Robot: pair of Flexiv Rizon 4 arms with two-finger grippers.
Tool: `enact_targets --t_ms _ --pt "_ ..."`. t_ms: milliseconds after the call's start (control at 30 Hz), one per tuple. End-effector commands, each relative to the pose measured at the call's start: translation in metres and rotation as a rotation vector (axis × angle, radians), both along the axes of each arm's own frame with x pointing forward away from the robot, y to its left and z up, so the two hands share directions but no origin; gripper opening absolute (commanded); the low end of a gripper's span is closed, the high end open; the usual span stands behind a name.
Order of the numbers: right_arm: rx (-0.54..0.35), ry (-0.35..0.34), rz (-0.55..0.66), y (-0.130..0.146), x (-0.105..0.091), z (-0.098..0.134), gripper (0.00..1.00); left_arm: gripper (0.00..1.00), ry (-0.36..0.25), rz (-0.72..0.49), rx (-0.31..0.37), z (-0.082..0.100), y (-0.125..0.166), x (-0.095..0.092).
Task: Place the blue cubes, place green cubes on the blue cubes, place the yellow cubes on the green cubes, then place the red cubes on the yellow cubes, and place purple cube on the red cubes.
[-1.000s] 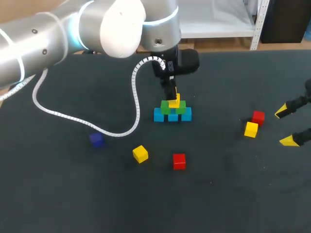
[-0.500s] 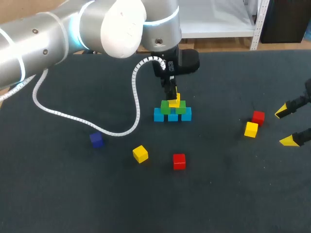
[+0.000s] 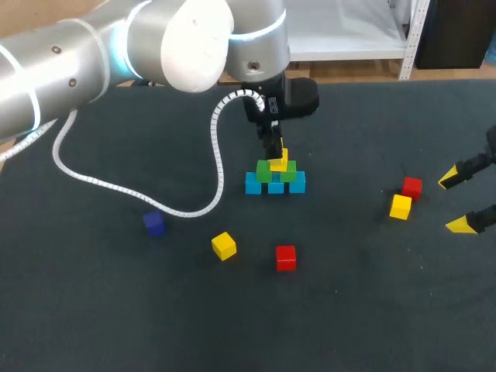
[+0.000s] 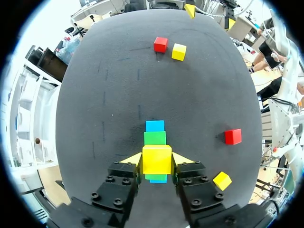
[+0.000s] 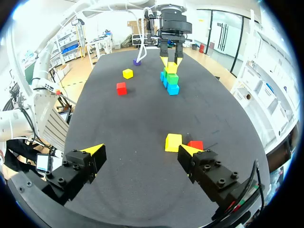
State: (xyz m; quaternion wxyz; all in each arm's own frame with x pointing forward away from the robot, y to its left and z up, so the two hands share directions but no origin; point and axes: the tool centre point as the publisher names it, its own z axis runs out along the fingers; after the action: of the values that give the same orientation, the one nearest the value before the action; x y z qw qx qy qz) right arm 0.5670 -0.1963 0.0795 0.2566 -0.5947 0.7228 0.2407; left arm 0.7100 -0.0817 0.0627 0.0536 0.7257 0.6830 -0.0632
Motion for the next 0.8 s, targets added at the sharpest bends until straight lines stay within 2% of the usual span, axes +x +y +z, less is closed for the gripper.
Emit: enact_targets --t_ms 33,133,600,800 --pt "0.002 -0.001 0.001 -0.0001 0.0002 -0.0005 1.00 0.13 0.005 -0.003 0.004 0.0003 -0.0004 0.0022" --pt "0.002 -0.001 0.001 -0.0001 0.0002 -0.0005 1.00 0.20 0.006 -0.003 0.005 0.0003 -0.0003 0.0019" --pt "0.002 -0.001 0.001 -0.0001 0.0002 -0.0005 1.00 0.29 0.010 -0.001 0.004 -0.0006 -0.0007 0.0016" --pt "0.002 -0.001 0.001 -0.0001 0.0002 -0.0005 1.00 0.47 0.012 -0.003 0.006 -0.0007 -0.0009 0.0019"
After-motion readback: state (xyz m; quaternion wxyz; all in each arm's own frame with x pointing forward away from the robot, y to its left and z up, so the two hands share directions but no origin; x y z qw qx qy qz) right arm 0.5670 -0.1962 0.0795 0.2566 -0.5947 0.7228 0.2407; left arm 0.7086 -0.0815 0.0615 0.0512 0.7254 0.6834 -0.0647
